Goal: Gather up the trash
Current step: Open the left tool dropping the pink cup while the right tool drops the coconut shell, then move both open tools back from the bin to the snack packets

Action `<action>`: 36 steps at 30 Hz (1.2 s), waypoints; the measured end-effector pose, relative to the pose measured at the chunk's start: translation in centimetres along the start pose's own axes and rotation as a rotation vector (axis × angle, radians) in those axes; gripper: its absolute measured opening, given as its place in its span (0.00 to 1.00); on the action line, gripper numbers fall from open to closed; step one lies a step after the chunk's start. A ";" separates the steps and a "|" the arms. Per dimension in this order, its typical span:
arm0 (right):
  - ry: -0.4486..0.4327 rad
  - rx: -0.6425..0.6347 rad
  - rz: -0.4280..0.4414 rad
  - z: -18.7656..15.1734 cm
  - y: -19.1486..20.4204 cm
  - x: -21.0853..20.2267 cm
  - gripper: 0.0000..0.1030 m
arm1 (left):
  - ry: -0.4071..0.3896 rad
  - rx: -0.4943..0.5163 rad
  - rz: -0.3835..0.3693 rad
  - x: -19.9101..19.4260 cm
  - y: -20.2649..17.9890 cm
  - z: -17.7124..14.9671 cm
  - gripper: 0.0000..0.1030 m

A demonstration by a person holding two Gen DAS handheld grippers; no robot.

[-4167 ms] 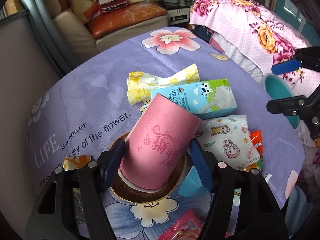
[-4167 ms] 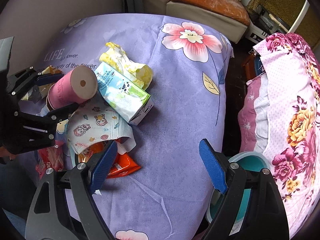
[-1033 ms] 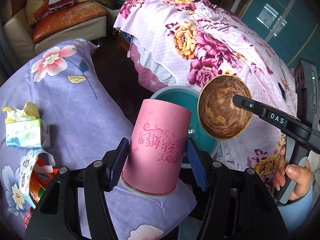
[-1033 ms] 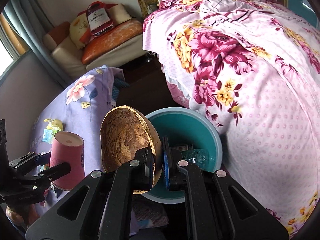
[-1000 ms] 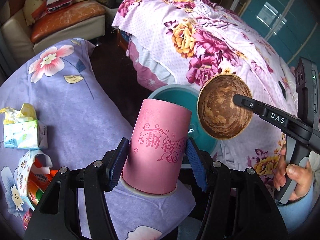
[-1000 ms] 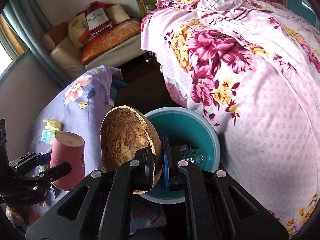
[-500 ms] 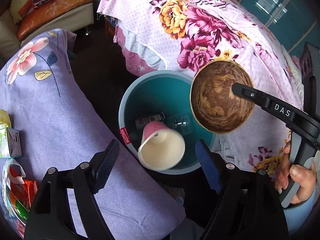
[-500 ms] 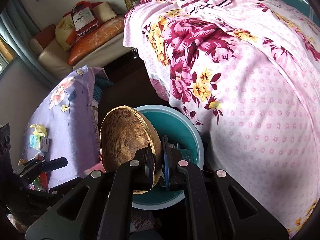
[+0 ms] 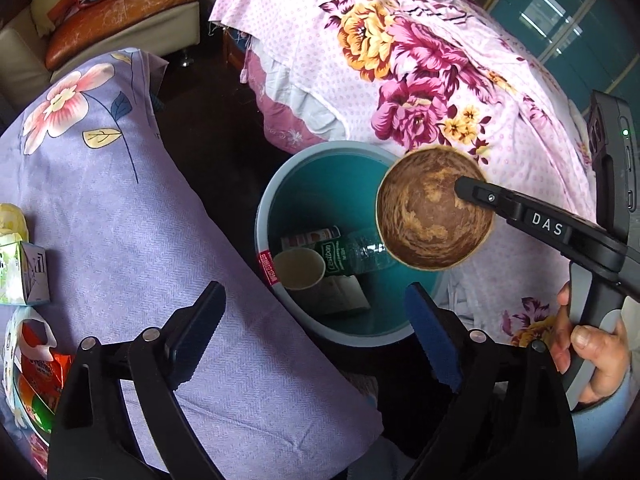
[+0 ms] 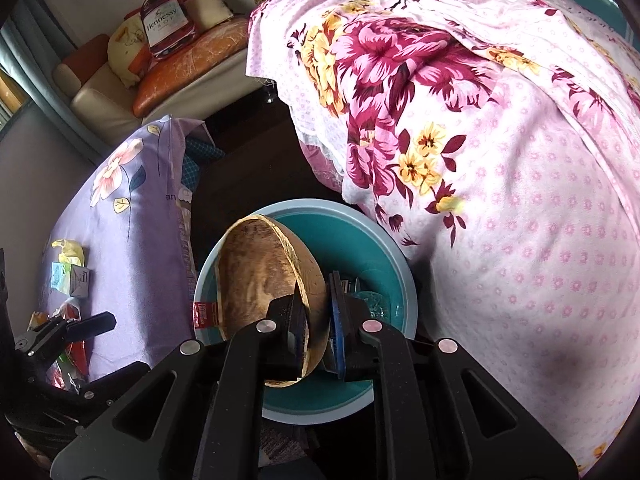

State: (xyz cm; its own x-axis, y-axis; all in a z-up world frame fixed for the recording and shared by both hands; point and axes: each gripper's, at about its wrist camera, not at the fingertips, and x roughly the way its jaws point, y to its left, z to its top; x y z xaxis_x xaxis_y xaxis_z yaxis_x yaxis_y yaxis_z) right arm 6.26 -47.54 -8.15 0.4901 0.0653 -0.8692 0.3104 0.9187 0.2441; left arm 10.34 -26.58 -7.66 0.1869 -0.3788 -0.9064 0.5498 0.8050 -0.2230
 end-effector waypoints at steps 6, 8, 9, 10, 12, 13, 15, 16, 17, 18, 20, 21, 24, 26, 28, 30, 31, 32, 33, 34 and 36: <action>0.013 0.004 -0.002 -0.2 0.2 0.4 0.34 | 0.006 -0.039 -0.016 -0.2 1.2 -0.3 0.88; 0.008 0.004 -0.004 -0.1 0.3 0.3 0.39 | 0.002 -0.046 -0.020 -0.4 1.4 -0.5 0.88; 0.005 0.004 -0.008 -0.1 0.4 0.2 0.42 | 0.001 -0.048 -0.021 -0.5 1.5 -0.5 0.88; 0.000 0.003 -0.012 -0.1 0.5 0.0 0.49 | -0.002 -0.051 -0.024 -0.6 1.6 -0.6 0.88; -0.005 0.000 -0.015 -0.1 0.8 -0.3 0.55 | -0.008 -0.054 -0.026 -0.9 1.7 -0.7 0.88; -0.002 0.003 -0.013 -0.1 0.8 -0.4 0.60 | -0.011 -0.056 -0.027 -1.0 1.7 -0.9 0.88; 0.004 0.009 -0.011 -0.1 1.0 -0.6 0.69 | -0.015 -0.059 -0.030 -1.3 1.9 -1.1 0.88; 0.005 0.005 -0.014 -0.2 1.3 -0.7 0.69 | -0.016 -0.061 -0.031 -1.4 2.0 -1.2 0.88; 0.008 0.001 -0.015 -0.2 1.4 -0.8 0.69 | -0.018 -0.063 -0.032 -1.6 2.2 -1.3 0.88; 0.011 -0.002 -0.015 -0.2 1.6 -1.0 0.69 | -0.020 -0.066 -0.033 -1.8 2.3 -1.5 0.88; 0.013 -0.015 -0.017 -0.3 2.2 -1.3 0.70 | -0.025 -0.074 -0.038 -2.2 2.6 -1.8 0.88; 0.011 -0.023 -0.020 -0.4 2.5 -1.4 0.70 | -0.028 -0.078 -0.040 -2.4 2.8 -1.9 0.88; 0.010 -0.048 -0.024 -0.6 3.7 -1.9 0.71 | -0.041 -0.090 -0.048 -3.1 3.3 -2.4 0.88; 0.008 -0.063 -0.027 -0.8 4.4 -2.3 0.71 | -0.052 -0.095 -0.053 -3.6 3.7 -2.7 0.88; 0.004 -0.080 -0.030 -1.0 5.5 -2.8 0.71 | -0.064 -0.101 -0.057 -4.2 4.1 -3.1 0.88; 0.000 -0.094 -0.032 -1.1 6.3 -3.1 0.72 | -0.074 -0.110 -0.062 -4.8 4.6 -3.5 0.88; -0.003 -0.106 -0.034 -1.2 6.8 -3.4 0.72 | -0.081 -0.115 -0.065 -5.2 4.9 -3.7 0.89; -0.005 -0.113 -0.036 -1.4 7.2 -3.6 0.72 | -0.086 -0.120 -0.066 -5.4 5.1 -3.9 0.89; -0.007 -0.123 -0.038 -1.5 7.7 -3.9 0.72 | -0.092 -0.125 -0.068 -5.7 5.4 -4.1 0.89; -0.008 -0.135 -0.040 -1.6 8.3 -4.1 0.72 | -0.098 -0.131 -0.071 -6.0 5.7 -4.3 0.89; -0.009 -0.152 -0.043 -1.8 9.3 -4.5 0.72 | -0.109 -0.144 -0.078 -6.6 6.3 -4.8 0.89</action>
State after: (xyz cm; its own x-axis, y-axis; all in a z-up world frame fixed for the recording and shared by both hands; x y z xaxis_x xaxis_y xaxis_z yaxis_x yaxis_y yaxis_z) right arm 5.53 -38.59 -2.74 0.4868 0.0214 -0.8733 0.2047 0.9691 0.1379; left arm 8.69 -16.76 -4.80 0.2403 -0.4833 -0.8419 0.4453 0.8255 -0.3468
